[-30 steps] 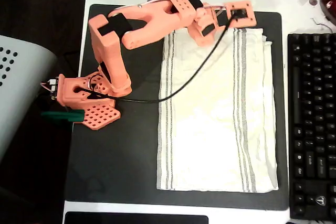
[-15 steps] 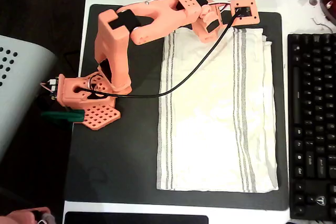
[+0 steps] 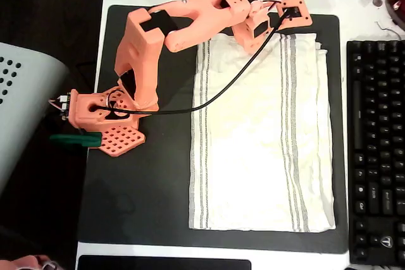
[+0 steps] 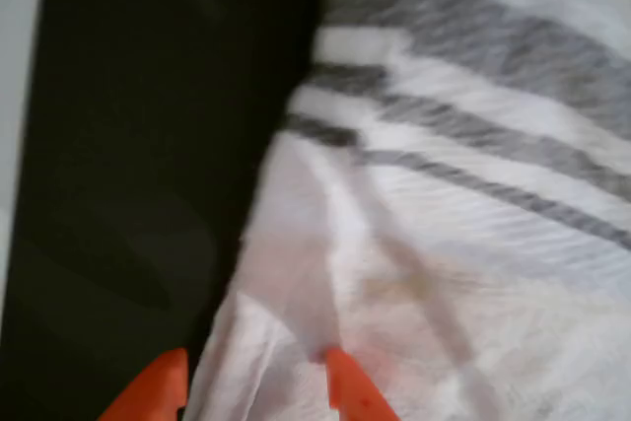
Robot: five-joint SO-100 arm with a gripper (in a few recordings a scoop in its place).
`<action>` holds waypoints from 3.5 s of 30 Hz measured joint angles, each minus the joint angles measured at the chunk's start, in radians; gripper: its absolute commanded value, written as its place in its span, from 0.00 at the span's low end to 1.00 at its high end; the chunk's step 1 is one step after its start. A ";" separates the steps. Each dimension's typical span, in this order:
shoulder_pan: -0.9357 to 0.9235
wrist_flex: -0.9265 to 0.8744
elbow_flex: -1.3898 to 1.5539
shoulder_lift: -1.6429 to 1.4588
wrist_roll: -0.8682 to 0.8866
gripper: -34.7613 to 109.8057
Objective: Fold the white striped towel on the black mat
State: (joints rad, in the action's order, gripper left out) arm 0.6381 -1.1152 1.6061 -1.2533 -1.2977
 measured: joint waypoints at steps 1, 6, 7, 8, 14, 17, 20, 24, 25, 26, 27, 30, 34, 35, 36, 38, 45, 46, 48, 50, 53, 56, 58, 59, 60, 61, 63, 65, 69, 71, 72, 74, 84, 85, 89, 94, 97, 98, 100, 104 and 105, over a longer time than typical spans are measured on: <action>0.003 -0.008 -0.009 0.000 -0.032 0.38; -0.011 -0.015 -0.077 0.052 -0.144 0.38; -0.008 -0.018 -0.089 0.060 -0.155 0.38; -0.005 -0.018 -0.103 0.072 -0.167 0.38; 0.012 -0.032 -0.163 0.140 -0.169 0.37; 0.012 -0.061 -0.198 0.172 -0.169 0.37; 0.008 -0.069 -0.227 0.204 -0.169 0.37; 0.003 -0.069 -0.238 0.225 -0.184 0.34; 0.003 -0.069 -0.239 0.233 -0.186 0.33; 0.003 -0.078 -0.242 0.235 -0.192 0.32; -0.002 -0.081 -0.245 0.236 -0.198 0.31; -0.008 -0.084 -0.225 0.236 -0.215 0.24; -0.020 -0.077 -0.196 0.235 -0.244 0.24; -0.025 -0.078 -0.195 0.232 -0.250 0.24; -0.031 -0.089 -0.195 0.227 -0.258 0.24; -0.038 -0.092 -0.195 0.216 -0.270 0.24; -0.046 -0.133 -0.221 0.183 -0.278 0.24; -0.046 -0.141 -0.222 0.181 -0.278 0.24; -0.040 -0.156 -0.227 0.167 -0.276 0.24; -0.028 -0.172 -0.245 0.164 -0.270 0.24; -0.006 -0.199 -0.284 0.153 -0.255 0.24; 0.005 -0.225 -0.342 0.140 -0.222 0.24; 0.025 -0.241 -0.383 0.140 -0.196 0.24; 0.032 -0.242 -0.399 0.140 -0.186 0.24; 0.044 -0.247 -0.420 0.140 -0.170 0.24; 0.057 -0.249 -0.442 0.135 -0.160 0.24; 0.075 -0.249 -0.466 0.129 -0.147 0.24; 0.086 -0.258 -0.495 0.126 -0.130 0.24; 0.095 -0.295 -0.525 0.100 -0.118 0.24; 0.083 -0.310 -0.525 0.077 -0.118 0.24; 0.072 -0.314 -0.526 0.063 -0.118 0.24; 0.037 -0.330 -0.531 0.028 -0.118 0.24; -0.278 -0.515 -0.551 -0.245 -0.156 0.24; -0.322 -0.538 -0.551 -0.273 -0.167 0.24; -0.572 -0.574 -0.512 -0.374 -0.235 0.24; -0.907 -0.503 -0.327 -0.465 -0.405 0.24; -1.118 -0.347 -0.166 -0.466 -0.517 0.24; -1.170 -0.276 -0.107 -0.460 -0.554 0.24; -1.262 -0.161 -0.017 -0.414 -0.601 0.24; -1.381 -0.046 0.063 -0.299 -0.630 0.24; -1.387 -0.040 0.069 -0.282 -0.632 0.25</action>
State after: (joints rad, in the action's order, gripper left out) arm -0.7486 -1.1551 1.6751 -1.5355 -1.9297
